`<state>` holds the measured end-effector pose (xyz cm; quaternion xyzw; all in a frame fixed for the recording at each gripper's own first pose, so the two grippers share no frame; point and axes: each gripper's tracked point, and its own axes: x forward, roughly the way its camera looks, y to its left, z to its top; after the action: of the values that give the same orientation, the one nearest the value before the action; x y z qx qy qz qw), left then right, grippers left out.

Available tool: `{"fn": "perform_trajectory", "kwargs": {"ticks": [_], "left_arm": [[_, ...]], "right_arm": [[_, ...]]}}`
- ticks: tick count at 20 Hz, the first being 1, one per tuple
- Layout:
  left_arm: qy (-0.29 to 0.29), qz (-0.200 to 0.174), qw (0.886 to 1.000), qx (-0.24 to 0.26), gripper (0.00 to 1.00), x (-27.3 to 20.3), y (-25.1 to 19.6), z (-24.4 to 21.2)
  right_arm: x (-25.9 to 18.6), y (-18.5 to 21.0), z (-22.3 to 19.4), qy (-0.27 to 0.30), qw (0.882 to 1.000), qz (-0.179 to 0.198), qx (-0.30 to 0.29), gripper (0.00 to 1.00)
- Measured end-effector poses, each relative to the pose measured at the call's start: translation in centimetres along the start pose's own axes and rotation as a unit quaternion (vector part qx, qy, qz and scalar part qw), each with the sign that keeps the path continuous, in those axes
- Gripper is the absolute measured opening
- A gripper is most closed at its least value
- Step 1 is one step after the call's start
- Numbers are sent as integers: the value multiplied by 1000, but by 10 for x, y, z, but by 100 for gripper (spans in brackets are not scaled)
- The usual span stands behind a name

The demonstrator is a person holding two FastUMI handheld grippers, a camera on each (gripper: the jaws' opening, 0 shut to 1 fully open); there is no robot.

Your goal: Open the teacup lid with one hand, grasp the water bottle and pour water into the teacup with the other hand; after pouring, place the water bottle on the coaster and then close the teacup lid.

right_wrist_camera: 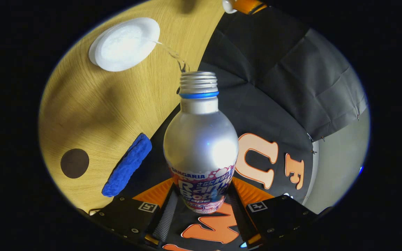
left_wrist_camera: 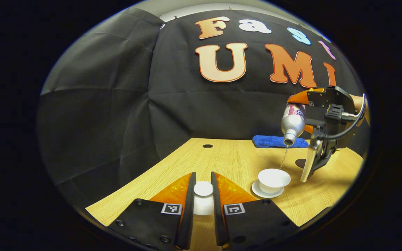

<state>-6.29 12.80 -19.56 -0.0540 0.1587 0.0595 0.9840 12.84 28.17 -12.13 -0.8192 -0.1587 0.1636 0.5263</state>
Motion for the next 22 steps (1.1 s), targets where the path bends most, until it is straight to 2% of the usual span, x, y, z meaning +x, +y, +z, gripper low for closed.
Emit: {"fn": "perform_trajectory", "kwargs": {"ticks": [6,10,14,15,16,20,22], "left_arm": [[-1,-1,1000,1,30,-2,-1,0],[-2,-3,1000,4,30,-1,-5,-1],[-7,-5,1000,6,30,-1,-9,2],[-9,-7,1000,2,26,-1,-10,4],[-11,-8,1000,0,29,-2,-10,5],[-14,-8,1000,2,30,-3,-14,9],[-17,-12,1000,1,29,0,-19,13]], "right_arm": [[-1,13,23,-20,999,0,-27,78],[-1,27,33,-29,999,12,-17,78],[-2,41,36,-25,999,28,20,78],[-3,46,36,-24,999,35,34,78],[-3,51,36,-22,998,43,50,76],[-9,64,32,-13,992,63,108,78],[-12,73,25,-6,984,78,159,78]]}}
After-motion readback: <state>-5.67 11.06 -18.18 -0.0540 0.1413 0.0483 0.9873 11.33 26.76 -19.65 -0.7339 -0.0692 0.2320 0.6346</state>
